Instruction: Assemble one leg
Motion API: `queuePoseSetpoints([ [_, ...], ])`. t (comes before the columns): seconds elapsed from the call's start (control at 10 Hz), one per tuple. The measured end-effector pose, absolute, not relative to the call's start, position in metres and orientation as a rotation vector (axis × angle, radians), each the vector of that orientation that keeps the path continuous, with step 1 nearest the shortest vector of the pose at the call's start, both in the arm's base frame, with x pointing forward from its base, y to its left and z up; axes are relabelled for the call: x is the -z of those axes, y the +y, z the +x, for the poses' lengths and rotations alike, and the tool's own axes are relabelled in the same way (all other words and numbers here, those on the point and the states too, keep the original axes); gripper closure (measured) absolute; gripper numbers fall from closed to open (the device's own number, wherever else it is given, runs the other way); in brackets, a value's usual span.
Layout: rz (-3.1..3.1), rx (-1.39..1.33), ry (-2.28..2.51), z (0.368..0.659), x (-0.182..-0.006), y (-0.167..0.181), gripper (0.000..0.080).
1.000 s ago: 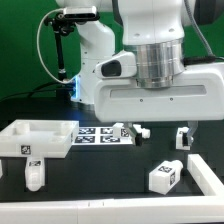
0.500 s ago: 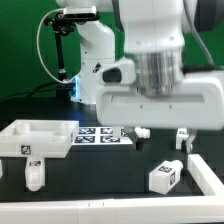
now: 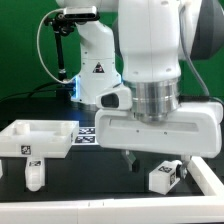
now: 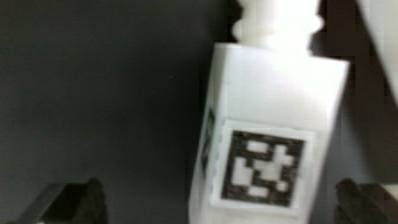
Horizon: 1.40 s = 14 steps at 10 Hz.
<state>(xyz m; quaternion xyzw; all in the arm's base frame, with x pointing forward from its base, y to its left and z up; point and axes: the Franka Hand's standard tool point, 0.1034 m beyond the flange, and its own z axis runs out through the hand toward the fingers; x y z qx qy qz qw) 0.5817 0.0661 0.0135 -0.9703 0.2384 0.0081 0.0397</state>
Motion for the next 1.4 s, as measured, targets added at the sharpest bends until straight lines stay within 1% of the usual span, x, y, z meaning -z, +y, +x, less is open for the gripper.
queuePoseSetpoints([
  [0.1,-2.976,-0.015,0.728,0.582,-0.011,0.066,0.0151],
  [0.3,-2.975,-0.015,0.728,0.582,-0.012,0.066,0.0154],
  [0.4,-2.975,-0.015,0.728,0.582,-0.011,0.066,0.0336],
  [0.5,-2.975,-0.015,0.728,0.582,-0.011,0.066,0.0336],
  [0.6,-2.975,-0.015,0.728,0.582,-0.011,0.066,0.0507],
  [0.7,-2.975,-0.016,0.728,0.582,-0.011,0.066,0.0515],
  [0.8,-2.986,-0.021,0.685,0.574,-0.017,0.067,0.0515],
  [1.0,-2.99,-0.04,0.611,0.528,-0.053,0.065,0.0515],
  [1.1,-2.987,-0.024,0.634,0.52,-0.06,0.067,0.0515],
  [1.2,-2.988,0.02,0.631,0.521,-0.062,0.069,0.0515],
  [1.4,-2.989,0.01,0.634,0.52,-0.059,0.068,0.0514],
])
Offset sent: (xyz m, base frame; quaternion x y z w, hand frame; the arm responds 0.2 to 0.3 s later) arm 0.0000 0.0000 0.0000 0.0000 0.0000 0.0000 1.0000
